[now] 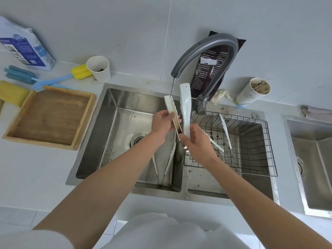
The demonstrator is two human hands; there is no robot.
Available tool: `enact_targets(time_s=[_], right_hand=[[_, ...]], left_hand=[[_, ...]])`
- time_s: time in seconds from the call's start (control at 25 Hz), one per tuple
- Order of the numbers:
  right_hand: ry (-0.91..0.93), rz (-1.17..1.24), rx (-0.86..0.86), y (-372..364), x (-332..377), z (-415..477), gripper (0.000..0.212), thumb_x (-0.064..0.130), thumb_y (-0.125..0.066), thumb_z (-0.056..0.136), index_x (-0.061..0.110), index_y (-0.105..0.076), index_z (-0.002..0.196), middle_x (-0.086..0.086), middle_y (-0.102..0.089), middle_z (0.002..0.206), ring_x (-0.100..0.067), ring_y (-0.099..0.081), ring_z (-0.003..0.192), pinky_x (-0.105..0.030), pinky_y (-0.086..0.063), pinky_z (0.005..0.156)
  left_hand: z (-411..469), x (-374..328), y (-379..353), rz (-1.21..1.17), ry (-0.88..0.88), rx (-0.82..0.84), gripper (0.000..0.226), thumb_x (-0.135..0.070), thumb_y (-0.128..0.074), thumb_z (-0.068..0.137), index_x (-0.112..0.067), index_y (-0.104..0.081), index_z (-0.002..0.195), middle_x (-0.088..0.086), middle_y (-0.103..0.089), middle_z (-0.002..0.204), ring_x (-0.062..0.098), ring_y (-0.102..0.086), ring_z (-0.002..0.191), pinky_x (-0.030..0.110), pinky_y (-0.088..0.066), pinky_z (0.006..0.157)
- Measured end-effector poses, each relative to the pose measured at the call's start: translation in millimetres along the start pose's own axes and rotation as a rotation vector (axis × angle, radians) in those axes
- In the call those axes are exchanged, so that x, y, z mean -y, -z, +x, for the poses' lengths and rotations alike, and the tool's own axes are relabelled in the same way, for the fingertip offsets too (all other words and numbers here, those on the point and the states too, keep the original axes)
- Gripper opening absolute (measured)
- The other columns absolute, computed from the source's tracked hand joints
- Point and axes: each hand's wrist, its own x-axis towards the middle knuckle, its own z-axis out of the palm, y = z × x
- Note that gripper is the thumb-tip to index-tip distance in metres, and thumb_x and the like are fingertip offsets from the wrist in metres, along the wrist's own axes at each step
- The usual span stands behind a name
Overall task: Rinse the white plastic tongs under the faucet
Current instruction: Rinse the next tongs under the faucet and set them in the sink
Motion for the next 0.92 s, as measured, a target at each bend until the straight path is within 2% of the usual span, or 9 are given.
enact_targets(time_s=[0.16, 0.28, 0.36, 0.52, 0.64, 0.68, 0.8, 0.84, 0.92], right_hand=[[-0.003, 0.006, -0.036, -2, 1, 6, 0.019, 0.038, -0.062, 0.093, 0.023, -0.052, 0.101, -0.01, -0.07, 0.095, -0.03, -0.069, 0.084, -0.055, -0.056, 0.077], [-0.009, 0.024, -0.045, -5, 3, 8, 0.022, 0.031, -0.064, 0.093, 0.017, -0.051, 0.104, -0.012, -0.069, 0.098, -0.029, -0.069, 0.085, -0.054, -0.057, 0.075], [-0.02, 0.044, -0.04, -10, 4, 8, 0.023, 0.023, -0.066, 0.092, 0.014, -0.05, 0.105, -0.01, -0.069, 0.103, -0.026, -0.069, 0.089, -0.052, -0.059, 0.076], [-0.088, 0.077, -0.074, -18, 5, 15, 0.023, 0.007, -0.066, 0.09, 0.014, -0.048, 0.102, -0.007, -0.069, 0.107, -0.023, -0.067, 0.096, -0.048, -0.058, 0.082], [-0.115, 0.092, -0.113, -17, 11, 25, 0.024, 0.003, -0.063, 0.09, 0.017, -0.043, 0.092, -0.005, -0.07, 0.106, -0.028, -0.069, 0.086, -0.05, -0.059, 0.069], [-0.104, 0.1, -0.135, -15, 14, 29, 0.025, 0.001, -0.061, 0.091, 0.016, -0.041, 0.09, -0.001, -0.071, 0.106, -0.026, -0.069, 0.079, -0.045, -0.06, 0.063], [-0.062, 0.112, -0.161, -8, 21, 40, 0.023, -0.006, -0.052, 0.091, 0.012, -0.039, 0.089, 0.008, -0.072, 0.104, -0.012, -0.063, 0.066, -0.026, -0.048, 0.048], [-0.055, 0.103, -0.145, -7, 22, 42, 0.022, -0.007, -0.052, 0.091, 0.011, -0.04, 0.09, 0.009, -0.072, 0.103, -0.01, -0.062, 0.064, -0.023, -0.045, 0.045], [-0.07, 0.122, -0.113, -9, 18, 45, 0.019, -0.004, -0.053, 0.092, 0.011, -0.043, 0.094, 0.007, -0.073, 0.102, -0.012, -0.065, 0.066, -0.024, -0.05, 0.051]], left_hand=[[10, -12, -7, 0.049, -0.045, 0.012, 0.021, -0.009, -0.052, 0.099, -0.001, -0.058, 0.117, 0.001, -0.069, 0.083, 0.002, -0.069, 0.057, 0.021, -0.058, 0.057], [20, -24, -13, 0.077, -0.088, -0.016, 0.021, -0.009, -0.047, 0.1, 0.002, -0.054, 0.117, 0.003, -0.065, 0.077, 0.003, -0.065, 0.047, 0.017, -0.052, 0.047], [26, -34, -15, 0.081, -0.111, -0.052, 0.021, -0.01, -0.043, 0.102, 0.002, -0.054, 0.114, 0.004, -0.064, 0.075, 0.003, -0.064, 0.045, 0.017, -0.051, 0.045], [38, -39, -18, 0.027, -0.118, -0.081, 0.023, -0.015, -0.044, 0.103, 0.0, -0.058, 0.113, 0.01, -0.072, 0.084, 0.013, -0.071, 0.061, 0.028, -0.061, 0.061], [38, -34, -19, -0.003, -0.131, -0.071, 0.022, -0.012, -0.04, 0.103, 0.0, -0.054, 0.116, 0.012, -0.071, 0.091, 0.016, -0.072, 0.07, 0.028, -0.061, 0.067], [36, -32, -19, -0.014, -0.13, -0.067, 0.021, -0.009, -0.038, 0.103, 0.0, -0.05, 0.117, 0.012, -0.07, 0.093, 0.017, -0.072, 0.071, 0.027, -0.061, 0.067], [29, -26, -14, -0.083, -0.114, -0.067, 0.015, -0.005, -0.034, 0.103, -0.005, -0.043, 0.114, 0.012, -0.068, 0.093, 0.019, -0.07, 0.07, 0.029, -0.062, 0.065], [29, -25, -12, -0.111, -0.107, -0.066, 0.014, -0.004, -0.033, 0.102, -0.007, -0.042, 0.113, 0.012, -0.067, 0.093, 0.021, -0.071, 0.07, 0.032, -0.062, 0.067], [29, -27, -8, -0.148, -0.098, -0.065, 0.015, -0.003, -0.034, 0.102, -0.008, -0.042, 0.114, 0.012, -0.066, 0.094, 0.023, -0.07, 0.074, 0.037, -0.062, 0.071]])
